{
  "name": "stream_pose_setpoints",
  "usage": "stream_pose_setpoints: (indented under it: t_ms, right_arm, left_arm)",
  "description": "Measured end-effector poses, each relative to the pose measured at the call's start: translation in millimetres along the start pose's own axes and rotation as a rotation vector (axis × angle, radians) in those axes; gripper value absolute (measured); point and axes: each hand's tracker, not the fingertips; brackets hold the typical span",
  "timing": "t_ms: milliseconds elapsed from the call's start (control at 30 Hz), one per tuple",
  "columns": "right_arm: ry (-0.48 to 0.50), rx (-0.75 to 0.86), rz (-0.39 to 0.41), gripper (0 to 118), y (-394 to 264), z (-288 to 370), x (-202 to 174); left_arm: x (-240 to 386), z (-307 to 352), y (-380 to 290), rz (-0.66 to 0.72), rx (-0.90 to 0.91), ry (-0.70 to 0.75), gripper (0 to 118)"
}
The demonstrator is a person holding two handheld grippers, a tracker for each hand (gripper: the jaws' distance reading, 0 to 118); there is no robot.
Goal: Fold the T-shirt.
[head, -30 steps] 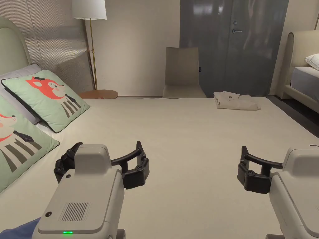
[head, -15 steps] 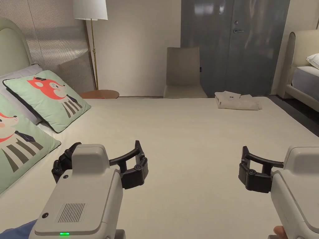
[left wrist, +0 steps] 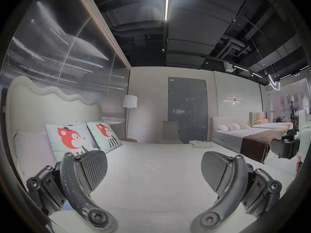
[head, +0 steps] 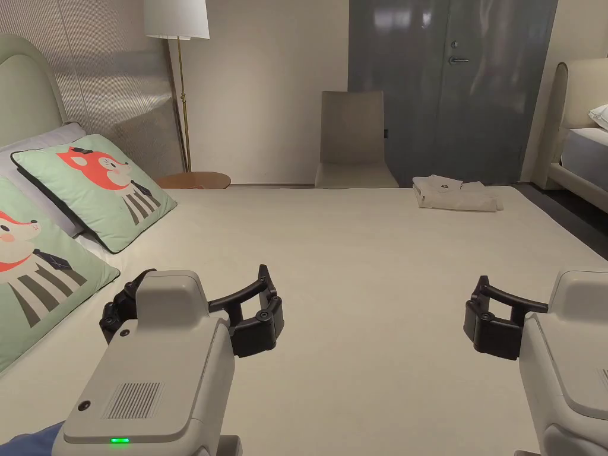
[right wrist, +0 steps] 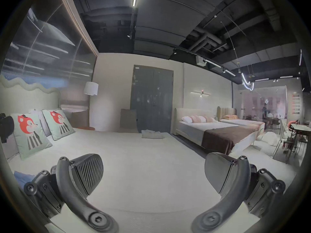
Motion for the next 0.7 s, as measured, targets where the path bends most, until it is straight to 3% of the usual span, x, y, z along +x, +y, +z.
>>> stream_pose_setpoints:
  t_ms: [100, 333, 700]
  right_arm:
    - [0.011, 0.011, 0.022, 118, -0.3, 1.5, -0.1]
    - [0.142, -0.018, 0.004, 118, 2.1, -0.9, 6.1]
    - [0.149, -0.004, 0.0, 118, 2.9, 0.7, 9.4]
  left_arm:
    - [-0.6, -0.3, 0.1, 0.003, -0.005, 0.001, 111]
    - [-0.8, 0.2, 0.5, 0.002, -0.01, -0.003, 111]
    - [-0.5, 0.9, 0.0, 0.005, -0.019, -0.012, 111]
